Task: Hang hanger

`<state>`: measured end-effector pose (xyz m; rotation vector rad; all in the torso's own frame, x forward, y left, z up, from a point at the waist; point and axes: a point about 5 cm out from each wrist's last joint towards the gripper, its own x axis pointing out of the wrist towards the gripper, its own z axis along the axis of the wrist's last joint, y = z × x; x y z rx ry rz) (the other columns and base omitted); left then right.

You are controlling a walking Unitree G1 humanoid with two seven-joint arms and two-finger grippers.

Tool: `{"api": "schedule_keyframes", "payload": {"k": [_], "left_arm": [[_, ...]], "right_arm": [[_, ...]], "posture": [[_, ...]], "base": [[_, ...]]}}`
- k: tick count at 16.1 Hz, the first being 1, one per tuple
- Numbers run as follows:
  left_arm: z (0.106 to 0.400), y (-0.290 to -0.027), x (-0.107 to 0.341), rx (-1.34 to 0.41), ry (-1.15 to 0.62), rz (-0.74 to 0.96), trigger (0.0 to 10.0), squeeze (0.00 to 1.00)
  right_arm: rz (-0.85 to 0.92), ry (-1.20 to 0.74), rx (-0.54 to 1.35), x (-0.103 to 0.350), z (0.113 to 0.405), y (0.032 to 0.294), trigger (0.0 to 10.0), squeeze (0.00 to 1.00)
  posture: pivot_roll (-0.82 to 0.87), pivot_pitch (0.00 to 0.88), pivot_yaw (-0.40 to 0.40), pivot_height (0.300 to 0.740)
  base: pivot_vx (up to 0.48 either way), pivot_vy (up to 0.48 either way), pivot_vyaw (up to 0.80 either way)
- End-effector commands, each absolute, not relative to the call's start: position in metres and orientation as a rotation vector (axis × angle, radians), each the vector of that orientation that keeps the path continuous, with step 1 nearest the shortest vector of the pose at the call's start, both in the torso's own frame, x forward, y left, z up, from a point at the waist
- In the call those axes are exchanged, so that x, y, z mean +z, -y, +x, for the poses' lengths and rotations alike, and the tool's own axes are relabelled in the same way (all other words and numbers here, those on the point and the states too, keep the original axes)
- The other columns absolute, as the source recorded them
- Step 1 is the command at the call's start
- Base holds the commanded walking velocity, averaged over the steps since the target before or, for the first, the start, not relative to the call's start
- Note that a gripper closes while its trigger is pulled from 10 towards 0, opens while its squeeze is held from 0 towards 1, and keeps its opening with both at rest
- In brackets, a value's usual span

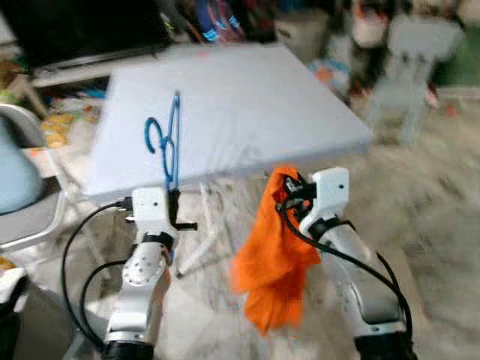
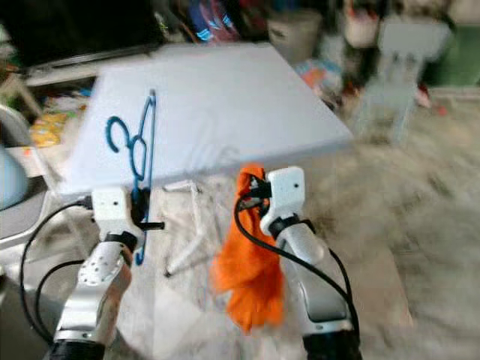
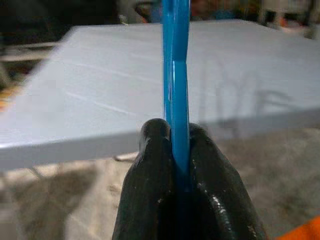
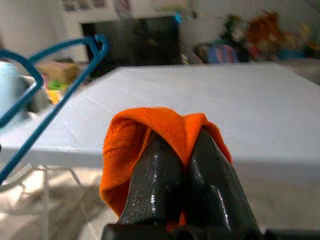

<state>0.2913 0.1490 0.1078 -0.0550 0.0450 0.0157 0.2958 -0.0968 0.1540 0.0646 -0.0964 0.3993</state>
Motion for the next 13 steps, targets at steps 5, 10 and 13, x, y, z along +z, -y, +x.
{"api": "schedule_keyframes", "payload": {"k": [5, 10, 13], "left_arm": [[0.2883, -0.1639, 0.1093, 0.067, -0.032, -0.03, 10.0, 0.0], [0.2867, -0.1625, 0.1017, 0.057, -0.072, -0.034, 10.0, 0.0], [0.2858, -0.158, 0.1022, 0.032, -0.06, -0.056, 10.0, 0.0]], "right_arm": [[0.079, 0.133, 0.455, 0.1616, 0.2949, 0.0819, 10.0, 0.0], [0.095, 0.111, 0.434, 0.1596, 0.2969, 0.0824, 10.0, 0.0], [0.096, 0.102, 0.417, 0.158, 0.2977, 0.0849, 10.0, 0.0]], "posture": [[-0.07, 0.0, 0.065, 0.74], [-0.07, 0.0, 0.063, 0.74], [-0.07, 0.0, 0.062, 0.74]], "base": [[0.294, 0.379, 0.6], [0.172, 0.232, -0.13], [0.0, 0.0, -0.8]]}}
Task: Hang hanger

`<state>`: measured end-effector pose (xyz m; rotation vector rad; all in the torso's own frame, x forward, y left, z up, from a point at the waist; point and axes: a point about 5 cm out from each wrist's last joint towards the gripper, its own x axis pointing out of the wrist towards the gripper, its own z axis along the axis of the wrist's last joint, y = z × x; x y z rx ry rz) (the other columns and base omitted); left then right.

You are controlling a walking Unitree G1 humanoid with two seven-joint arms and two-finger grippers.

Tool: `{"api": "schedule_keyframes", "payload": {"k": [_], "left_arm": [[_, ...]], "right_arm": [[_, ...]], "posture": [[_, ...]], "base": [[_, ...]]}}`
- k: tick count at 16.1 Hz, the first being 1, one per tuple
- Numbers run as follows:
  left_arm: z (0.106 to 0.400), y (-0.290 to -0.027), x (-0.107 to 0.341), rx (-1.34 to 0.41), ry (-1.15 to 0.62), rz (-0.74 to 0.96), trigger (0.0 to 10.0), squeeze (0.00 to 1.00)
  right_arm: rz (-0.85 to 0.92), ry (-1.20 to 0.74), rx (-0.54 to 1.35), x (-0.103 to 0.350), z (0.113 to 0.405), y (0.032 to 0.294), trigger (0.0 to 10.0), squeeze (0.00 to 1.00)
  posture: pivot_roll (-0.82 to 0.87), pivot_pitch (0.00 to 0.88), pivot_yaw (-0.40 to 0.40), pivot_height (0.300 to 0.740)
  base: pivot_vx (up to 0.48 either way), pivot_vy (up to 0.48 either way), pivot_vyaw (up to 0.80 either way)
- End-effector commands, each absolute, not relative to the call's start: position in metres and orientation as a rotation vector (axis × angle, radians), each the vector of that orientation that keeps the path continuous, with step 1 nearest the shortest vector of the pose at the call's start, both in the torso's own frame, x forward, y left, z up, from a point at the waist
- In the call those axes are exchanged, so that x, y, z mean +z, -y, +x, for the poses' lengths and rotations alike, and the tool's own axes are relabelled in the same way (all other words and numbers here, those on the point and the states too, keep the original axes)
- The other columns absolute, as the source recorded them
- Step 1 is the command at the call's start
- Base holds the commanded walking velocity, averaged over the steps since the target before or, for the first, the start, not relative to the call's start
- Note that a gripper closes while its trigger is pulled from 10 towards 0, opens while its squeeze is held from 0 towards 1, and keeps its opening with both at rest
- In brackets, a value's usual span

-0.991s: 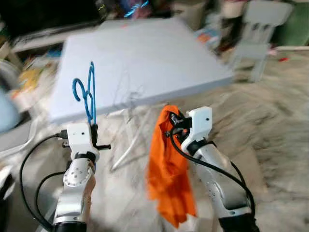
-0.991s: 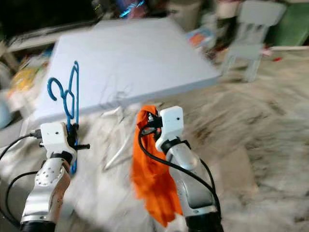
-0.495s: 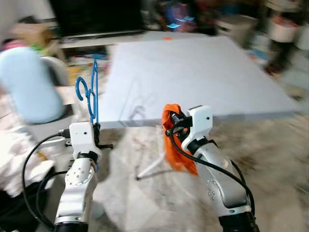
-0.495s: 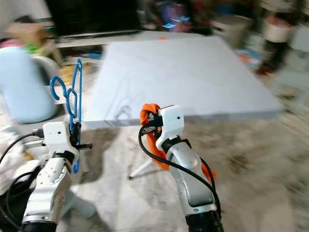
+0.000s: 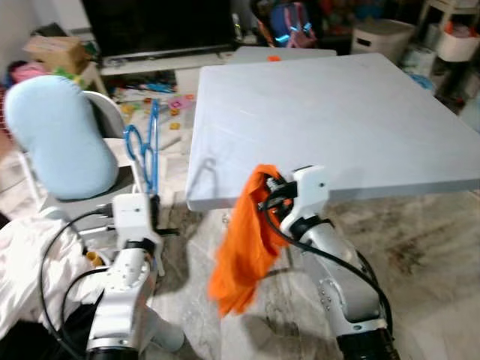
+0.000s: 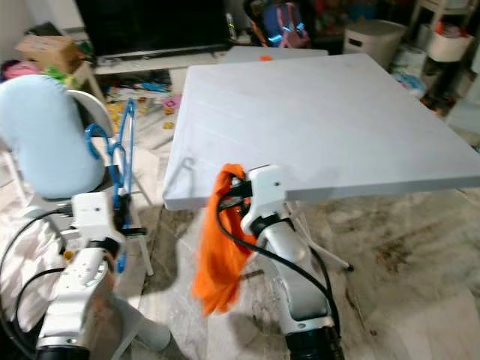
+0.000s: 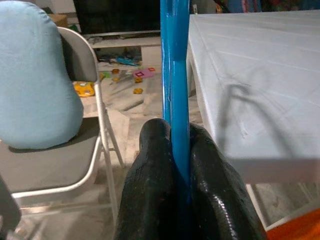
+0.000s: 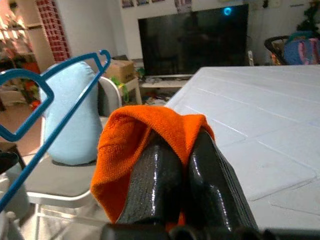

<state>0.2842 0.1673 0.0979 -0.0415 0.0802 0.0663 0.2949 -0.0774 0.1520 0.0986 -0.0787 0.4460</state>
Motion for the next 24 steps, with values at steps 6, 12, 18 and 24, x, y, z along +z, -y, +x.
{"api": "schedule_keyframes", "payload": {"k": [6, 12, 18, 24], "left_arm": [[0.2855, -0.1561, 0.104, 0.013, -0.051, -0.094, 10.0, 0.0], [0.2854, -0.1553, 0.1036, 0.011, -0.056, -0.101, 10.0, 0.0], [0.2847, -0.1553, 0.103, 0.011, -0.059, -0.098, 10.0, 0.0], [0.2836, -0.1572, 0.1022, 0.045, -0.051, -0.103, 10.0, 0.0]], "right_arm": [[0.085, 0.109, 0.414, 0.1583, 0.298, 0.0847, 10.0, 0.0], [0.081, 0.107, 0.417, 0.1581, 0.2977, 0.0843, 10.0, 0.0], [0.082, 0.102, 0.415, 0.1568, 0.2972, 0.0846, 10.0, 0.0], [0.078, 0.094, 0.421, 0.1553, 0.2954, 0.0847, 10.0, 0.0]], "posture": [[-0.07, 0.0, 0.059, 0.74], [-0.07, 0.0, 0.059, 0.74], [-0.07, 0.0, 0.058, 0.74], [-0.08, 0.002, 0.053, 0.74]], "base": [[0.0, 0.0, -0.27], [0.0, -0.309, 0.0], [0.0, -0.351, 0.0], [0.0, -0.223, 0.0]]}}
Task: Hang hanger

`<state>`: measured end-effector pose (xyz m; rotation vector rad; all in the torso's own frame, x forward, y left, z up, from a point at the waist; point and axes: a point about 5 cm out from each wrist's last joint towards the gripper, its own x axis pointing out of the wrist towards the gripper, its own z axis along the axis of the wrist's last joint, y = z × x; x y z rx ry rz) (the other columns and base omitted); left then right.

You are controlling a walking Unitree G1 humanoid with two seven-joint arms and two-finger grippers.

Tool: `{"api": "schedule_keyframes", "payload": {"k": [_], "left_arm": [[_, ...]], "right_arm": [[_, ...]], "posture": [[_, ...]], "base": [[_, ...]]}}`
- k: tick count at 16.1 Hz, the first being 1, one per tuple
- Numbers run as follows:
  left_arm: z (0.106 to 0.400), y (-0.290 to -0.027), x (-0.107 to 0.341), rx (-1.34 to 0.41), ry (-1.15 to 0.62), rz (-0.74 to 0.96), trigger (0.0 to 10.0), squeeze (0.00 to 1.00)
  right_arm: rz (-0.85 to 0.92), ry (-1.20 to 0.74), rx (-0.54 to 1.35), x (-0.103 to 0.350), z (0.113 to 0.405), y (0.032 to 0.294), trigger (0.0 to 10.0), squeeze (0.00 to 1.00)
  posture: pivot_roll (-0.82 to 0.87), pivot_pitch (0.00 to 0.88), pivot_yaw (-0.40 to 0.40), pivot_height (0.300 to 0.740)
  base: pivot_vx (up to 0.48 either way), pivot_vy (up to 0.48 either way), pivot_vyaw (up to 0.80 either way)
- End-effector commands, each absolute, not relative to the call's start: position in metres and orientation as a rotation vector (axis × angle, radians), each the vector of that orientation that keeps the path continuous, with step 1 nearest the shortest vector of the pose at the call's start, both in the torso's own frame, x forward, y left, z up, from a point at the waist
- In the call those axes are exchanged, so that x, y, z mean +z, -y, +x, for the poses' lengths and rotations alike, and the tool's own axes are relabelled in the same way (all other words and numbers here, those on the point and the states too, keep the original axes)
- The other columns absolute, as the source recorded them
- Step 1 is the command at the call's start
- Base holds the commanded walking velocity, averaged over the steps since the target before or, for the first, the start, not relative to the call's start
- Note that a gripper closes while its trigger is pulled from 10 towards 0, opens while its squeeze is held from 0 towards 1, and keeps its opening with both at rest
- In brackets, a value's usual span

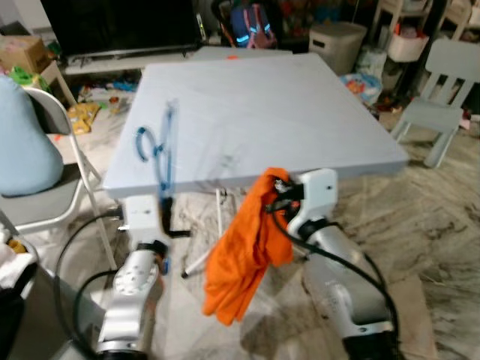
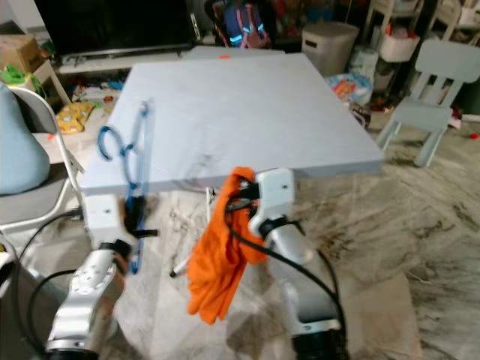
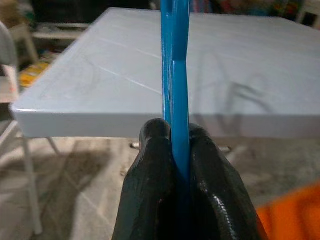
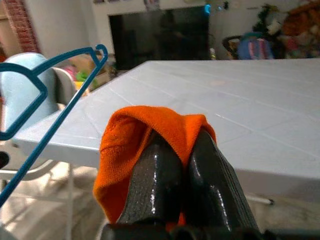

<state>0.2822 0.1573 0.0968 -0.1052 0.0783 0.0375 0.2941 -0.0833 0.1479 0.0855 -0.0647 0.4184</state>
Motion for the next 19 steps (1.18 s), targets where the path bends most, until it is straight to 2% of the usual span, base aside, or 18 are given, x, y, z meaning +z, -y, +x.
{"api": "schedule_keyframes", "payload": {"k": [1, 12, 17, 19], "left_arm": [[0.284, -0.158, 0.103, 0.049, -0.049, -0.099, 10.0, 0.0], [0.283, -0.159, 0.104, 0.042, -0.029, -0.12, 10.0, 0.0], [0.285, -0.165, 0.137, 0.067, 0.113, -0.08, 10.0, 0.0], [0.285, -0.164, 0.14, 0.061, 0.119, -0.082, 10.0, 0.0]], "right_arm": [[0.078, 0.094, 0.422, 0.155, 0.295, 0.085, 10.0, 0.0], [0.074, 0.094, 0.436, 0.156, 0.295, 0.083, 10.0, 0.0], [0.051, 0.238, 0.439, 0.192, 0.296, 0.083, 10.0, 0.0], [0.05, 0.25, 0.437, 0.196, 0.298, 0.084, 10.0, 0.0]], "posture": [[-0.08, 0.002, 0.052, 0.74], [-0.08, 0.0, 0.045, 0.74], [-0.07, 0.001, 0.045, 0.74], [-0.07, 0.001, 0.045, 0.74]], "base": [[0.0, 0.0, 0.0], [0.0, 0.0, 0.0], [0.321, 0.0, 0.0], [0.39, 0.0, 0.0]]}}
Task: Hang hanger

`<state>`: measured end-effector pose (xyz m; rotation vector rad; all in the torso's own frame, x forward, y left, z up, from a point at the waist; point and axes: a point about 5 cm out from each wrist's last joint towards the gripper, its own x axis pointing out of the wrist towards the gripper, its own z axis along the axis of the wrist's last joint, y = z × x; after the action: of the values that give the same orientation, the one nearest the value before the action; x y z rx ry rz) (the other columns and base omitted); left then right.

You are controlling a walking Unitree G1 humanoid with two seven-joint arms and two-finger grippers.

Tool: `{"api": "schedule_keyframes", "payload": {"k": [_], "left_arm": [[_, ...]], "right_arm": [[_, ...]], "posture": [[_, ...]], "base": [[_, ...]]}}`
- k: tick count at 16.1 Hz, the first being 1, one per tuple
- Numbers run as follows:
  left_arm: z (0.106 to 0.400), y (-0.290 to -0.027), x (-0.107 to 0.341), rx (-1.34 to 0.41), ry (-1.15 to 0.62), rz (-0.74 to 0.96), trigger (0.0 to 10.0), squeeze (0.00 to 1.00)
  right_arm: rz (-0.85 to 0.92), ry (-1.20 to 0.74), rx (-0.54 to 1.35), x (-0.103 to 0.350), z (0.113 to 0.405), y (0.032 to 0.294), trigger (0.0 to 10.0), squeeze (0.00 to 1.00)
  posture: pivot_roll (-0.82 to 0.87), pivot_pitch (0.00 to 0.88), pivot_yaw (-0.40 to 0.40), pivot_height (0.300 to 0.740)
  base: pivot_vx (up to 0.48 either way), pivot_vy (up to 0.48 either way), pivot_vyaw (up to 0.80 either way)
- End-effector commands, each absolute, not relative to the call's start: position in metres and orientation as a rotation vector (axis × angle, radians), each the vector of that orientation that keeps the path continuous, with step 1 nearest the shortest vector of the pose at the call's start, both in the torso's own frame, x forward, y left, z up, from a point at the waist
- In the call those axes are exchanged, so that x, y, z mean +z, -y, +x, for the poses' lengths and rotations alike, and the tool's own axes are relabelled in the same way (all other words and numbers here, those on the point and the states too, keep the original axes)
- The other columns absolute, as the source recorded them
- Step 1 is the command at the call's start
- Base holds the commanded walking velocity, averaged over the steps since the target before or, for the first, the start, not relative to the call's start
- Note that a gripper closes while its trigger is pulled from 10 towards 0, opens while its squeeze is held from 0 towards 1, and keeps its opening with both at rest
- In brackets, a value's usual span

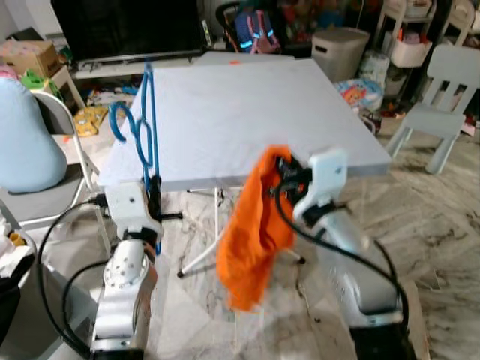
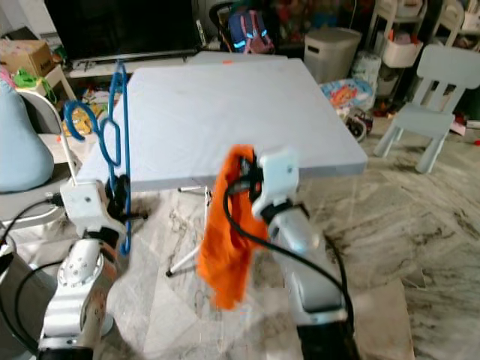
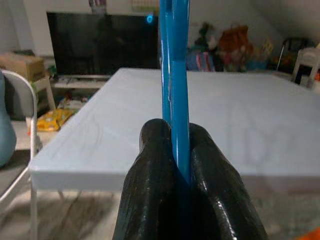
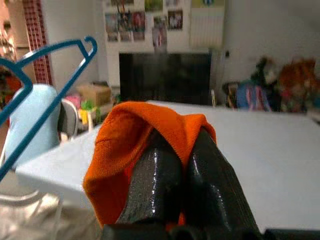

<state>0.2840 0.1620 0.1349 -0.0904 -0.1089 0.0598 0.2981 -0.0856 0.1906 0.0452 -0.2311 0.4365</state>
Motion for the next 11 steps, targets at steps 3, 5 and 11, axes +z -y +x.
{"api": "schedule_keyframes", "payload": {"k": [3, 5, 11], "left_arm": [[0.2834, -0.1653, 0.1367, 0.068, 0.104, -0.079, 10.0, 0.0], [0.2831, -0.1651, 0.1353, 0.068, 0.099, -0.076, 10.0, 0.0], [0.2811, -0.1645, 0.1314, 0.064, 0.072, -0.08, 10.0, 0.0]], "right_arm": [[0.05, 0.235, 0.442, 0.1907, 0.296, 0.0819, 10.0, 0.0], [0.05, 0.231, 0.444, 0.1895, 0.2951, 0.0809, 10.0, 0.0], [0.049, 0.226, 0.439, 0.1894, 0.295, 0.0821, 10.0, 0.0]], "posture": [[-0.07, 0.003, 0.045, 0.74], [-0.07, 0.004, 0.045, 0.74], [-0.06, 0.008, 0.046, 0.74]], "base": [[0.385, 0.085, 0.0], [0.377, 0.261, 0.0], [0.399, 0.263, 0.0]]}}
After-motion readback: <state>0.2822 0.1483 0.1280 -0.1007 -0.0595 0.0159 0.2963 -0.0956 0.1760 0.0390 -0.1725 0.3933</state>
